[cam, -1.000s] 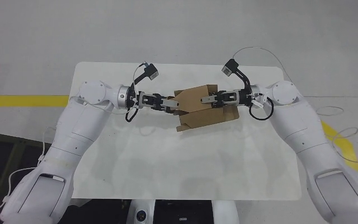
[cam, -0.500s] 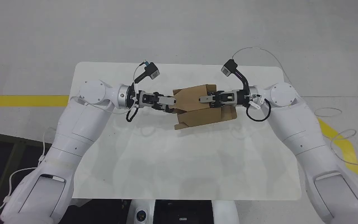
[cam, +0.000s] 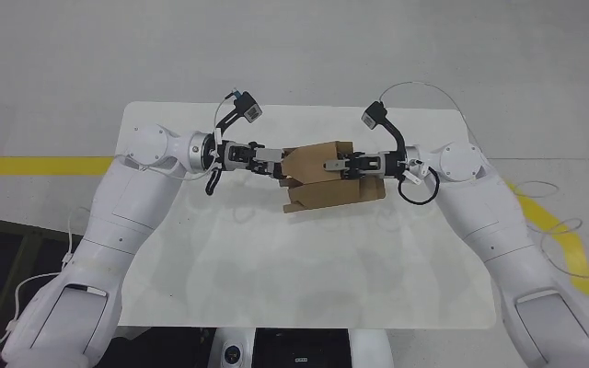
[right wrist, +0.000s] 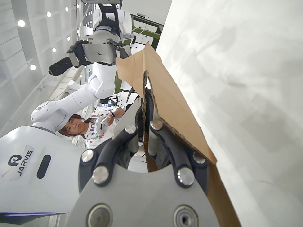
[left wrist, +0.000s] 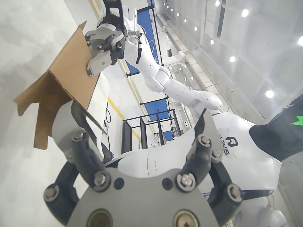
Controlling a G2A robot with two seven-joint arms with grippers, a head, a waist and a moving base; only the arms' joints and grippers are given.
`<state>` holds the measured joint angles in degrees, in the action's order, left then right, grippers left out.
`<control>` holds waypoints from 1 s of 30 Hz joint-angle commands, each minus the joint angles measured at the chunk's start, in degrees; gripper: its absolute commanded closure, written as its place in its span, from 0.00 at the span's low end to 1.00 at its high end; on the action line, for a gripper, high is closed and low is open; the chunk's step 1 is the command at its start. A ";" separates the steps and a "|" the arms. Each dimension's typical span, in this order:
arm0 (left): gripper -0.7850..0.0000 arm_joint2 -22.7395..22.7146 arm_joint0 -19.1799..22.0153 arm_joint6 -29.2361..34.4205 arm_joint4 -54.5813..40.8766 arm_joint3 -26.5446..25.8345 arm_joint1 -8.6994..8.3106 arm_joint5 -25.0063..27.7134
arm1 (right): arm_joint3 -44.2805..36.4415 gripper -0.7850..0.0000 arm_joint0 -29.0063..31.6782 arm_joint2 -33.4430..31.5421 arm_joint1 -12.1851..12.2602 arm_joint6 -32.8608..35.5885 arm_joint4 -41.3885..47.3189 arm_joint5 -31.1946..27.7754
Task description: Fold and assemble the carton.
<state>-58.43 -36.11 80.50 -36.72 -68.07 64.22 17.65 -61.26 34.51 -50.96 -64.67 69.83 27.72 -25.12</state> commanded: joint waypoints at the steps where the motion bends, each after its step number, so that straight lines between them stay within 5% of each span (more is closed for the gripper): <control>1: 0.00 0.18 0.21 -0.28 -0.22 -0.10 0.14 -0.04 | -0.83 1.00 0.16 0.08 -0.07 -0.35 -0.44 0.25; 20: 0.00 3.04 1.96 -1.75 0.59 1.83 1.78 1.46 | -5.96 1.00 1.86 -1.28 -0.18 -1.32 -1.99 1.70; 30: 0.00 -1.14 0.11 -1.74 0.50 -1.12 0.76 2.86 | -5.41 1.00 2.82 -3.76 0.28 -1.26 -1.71 1.67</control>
<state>-59.11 -35.69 78.67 -36.22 -68.83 65.12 20.67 -66.73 37.26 -54.37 -64.46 68.59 25.98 -23.39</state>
